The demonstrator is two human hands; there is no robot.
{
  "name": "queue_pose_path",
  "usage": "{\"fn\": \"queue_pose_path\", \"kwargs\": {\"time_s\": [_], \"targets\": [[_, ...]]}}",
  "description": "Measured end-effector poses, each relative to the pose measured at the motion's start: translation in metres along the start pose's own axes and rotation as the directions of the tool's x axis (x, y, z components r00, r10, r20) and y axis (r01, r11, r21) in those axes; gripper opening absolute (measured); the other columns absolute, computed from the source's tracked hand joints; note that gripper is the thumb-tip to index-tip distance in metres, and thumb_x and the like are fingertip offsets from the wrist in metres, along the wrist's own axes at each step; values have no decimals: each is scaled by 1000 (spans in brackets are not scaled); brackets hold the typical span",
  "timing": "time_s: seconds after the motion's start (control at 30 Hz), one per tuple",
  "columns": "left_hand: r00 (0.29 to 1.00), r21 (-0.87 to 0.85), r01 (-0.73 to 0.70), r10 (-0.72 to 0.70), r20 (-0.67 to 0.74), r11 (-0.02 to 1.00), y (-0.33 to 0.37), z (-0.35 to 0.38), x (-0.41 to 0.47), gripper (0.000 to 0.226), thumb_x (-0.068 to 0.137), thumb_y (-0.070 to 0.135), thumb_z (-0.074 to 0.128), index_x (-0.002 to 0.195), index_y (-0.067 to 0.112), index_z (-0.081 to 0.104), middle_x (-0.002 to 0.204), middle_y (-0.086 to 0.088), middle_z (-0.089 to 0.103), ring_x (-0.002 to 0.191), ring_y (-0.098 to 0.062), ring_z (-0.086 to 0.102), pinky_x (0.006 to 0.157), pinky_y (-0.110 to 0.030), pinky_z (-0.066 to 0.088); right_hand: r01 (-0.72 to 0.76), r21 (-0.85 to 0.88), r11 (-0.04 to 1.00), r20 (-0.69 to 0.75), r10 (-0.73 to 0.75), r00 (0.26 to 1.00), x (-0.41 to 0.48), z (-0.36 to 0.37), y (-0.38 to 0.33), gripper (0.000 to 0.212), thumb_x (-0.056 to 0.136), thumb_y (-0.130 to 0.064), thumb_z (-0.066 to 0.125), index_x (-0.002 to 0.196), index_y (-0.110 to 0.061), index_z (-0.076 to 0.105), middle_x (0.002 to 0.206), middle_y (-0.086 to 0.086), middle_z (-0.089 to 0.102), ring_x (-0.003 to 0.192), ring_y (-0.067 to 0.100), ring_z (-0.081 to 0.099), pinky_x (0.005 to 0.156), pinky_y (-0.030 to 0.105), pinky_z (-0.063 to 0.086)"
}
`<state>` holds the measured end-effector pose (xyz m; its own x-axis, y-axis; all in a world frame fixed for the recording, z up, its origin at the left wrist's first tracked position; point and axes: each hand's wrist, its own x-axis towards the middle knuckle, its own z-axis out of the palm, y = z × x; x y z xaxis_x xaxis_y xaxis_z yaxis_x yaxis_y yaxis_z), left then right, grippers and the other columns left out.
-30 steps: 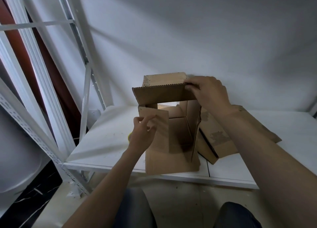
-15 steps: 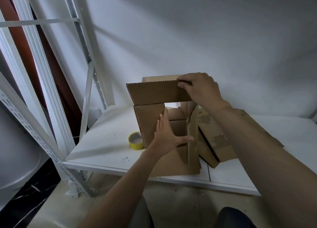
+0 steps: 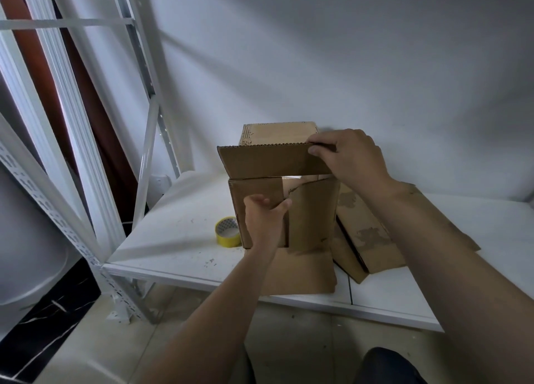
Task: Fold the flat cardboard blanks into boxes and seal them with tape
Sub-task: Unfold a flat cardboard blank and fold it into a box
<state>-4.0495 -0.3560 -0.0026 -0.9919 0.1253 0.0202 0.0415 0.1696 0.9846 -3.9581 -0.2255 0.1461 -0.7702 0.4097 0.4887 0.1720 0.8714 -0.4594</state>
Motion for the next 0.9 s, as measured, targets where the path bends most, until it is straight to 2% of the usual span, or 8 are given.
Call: {"fn": "queue_pose_path", "kwargs": {"time_s": [0.17,0.27,0.4,0.53,0.63,0.77,0.9], "targets": [[997,58,45,-42,-65,997,-3,5,11,37,73,44,85,91,25,59,105,1,64,88,-12,59,71,-26,41,22,-7,1000,-20,-22,1000,-26,9,-5,22,96,-40,65,116,-39,74,115,-12,73,106,14,64,82,30,52],[995,46,73,-70,-78,996,-8,7,9,32,72,50,83,81,32,58,103,2,64,86,-11,61,72,-27,45,55,10,998,-35,-55,998,-40,14,-5,19,95,-40,67,112,-41,75,111,-16,74,103,11,65,82,33,55],[995,4,89,-89,-43,996,-15,0,1,31,74,46,84,88,27,63,87,12,65,80,-4,60,63,-20,38,111,48,993,9,-112,994,-56,22,5,20,93,-38,69,113,-38,76,110,-15,74,100,11,65,82,39,58],[997,-37,67,-65,40,997,-22,-10,3,33,68,42,89,87,21,73,74,13,71,81,-10,69,67,-24,45,180,-37,983,15,-179,984,-77,35,17,29,90,-48,59,113,-39,75,108,-17,74,94,14,58,80,39,52],[989,-120,88,-73,126,989,-36,-30,-4,32,73,27,89,100,19,75,89,10,76,86,-8,69,76,-25,54,209,-77,975,-41,-213,976,-96,46,24,29,90,-47,59,112,-38,75,111,-17,73,95,15,55,81,41,49],[949,-186,252,-204,240,950,-63,-84,-16,24,92,18,73,116,17,69,107,-4,74,95,-21,69,72,-36,58,251,-107,962,-99,-261,960,-113,63,33,25,89,-37,68,111,-30,77,115,-13,72,99,16,52,82,43,50],[962,-134,250,-230,145,959,-56,-125,-19,14,103,15,56,113,17,65,104,1,74,103,-25,69,88,-47,59,312,-149,938,-128,-332,935,-128,85,49,23,89,-24,72,111,-22,77,122,-6,70,110,25,53,92,37,49]]}}
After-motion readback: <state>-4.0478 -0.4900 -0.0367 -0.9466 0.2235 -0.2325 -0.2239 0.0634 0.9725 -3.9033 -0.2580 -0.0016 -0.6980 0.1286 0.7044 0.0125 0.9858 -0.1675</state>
